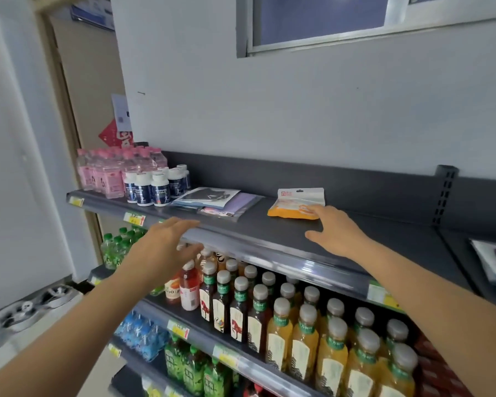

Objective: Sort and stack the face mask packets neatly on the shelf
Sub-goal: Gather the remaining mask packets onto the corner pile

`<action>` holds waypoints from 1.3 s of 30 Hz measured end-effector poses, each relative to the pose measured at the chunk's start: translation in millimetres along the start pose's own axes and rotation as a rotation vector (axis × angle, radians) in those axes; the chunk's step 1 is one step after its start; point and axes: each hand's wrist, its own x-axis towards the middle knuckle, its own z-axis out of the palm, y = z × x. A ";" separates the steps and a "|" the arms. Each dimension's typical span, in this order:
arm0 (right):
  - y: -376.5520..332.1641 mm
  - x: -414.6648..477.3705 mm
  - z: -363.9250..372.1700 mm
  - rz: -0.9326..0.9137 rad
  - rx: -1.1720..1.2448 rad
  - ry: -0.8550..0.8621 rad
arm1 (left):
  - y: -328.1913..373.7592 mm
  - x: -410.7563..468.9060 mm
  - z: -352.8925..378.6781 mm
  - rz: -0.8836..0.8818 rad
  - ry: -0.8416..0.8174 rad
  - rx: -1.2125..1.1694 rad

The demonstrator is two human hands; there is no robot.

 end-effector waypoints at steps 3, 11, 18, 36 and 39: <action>-7.0 31.7 18.2 -0.029 -0.006 -0.016 | -16.6 12.4 10.7 -0.006 -0.013 -0.007; 3.1 141.3 47.8 -0.030 -0.140 -0.151 | -45.1 88.2 34.6 0.046 -0.029 0.039; 36.1 209.4 64.0 0.043 -0.128 -0.390 | -76.0 164.7 67.7 0.037 -0.081 0.041; -9.9 197.7 79.5 0.063 -0.493 -0.162 | -174.5 280.0 131.9 0.082 -0.570 0.001; -27.7 195.7 86.9 0.100 -0.528 -0.110 | -188.2 282.5 140.2 0.157 -0.510 0.025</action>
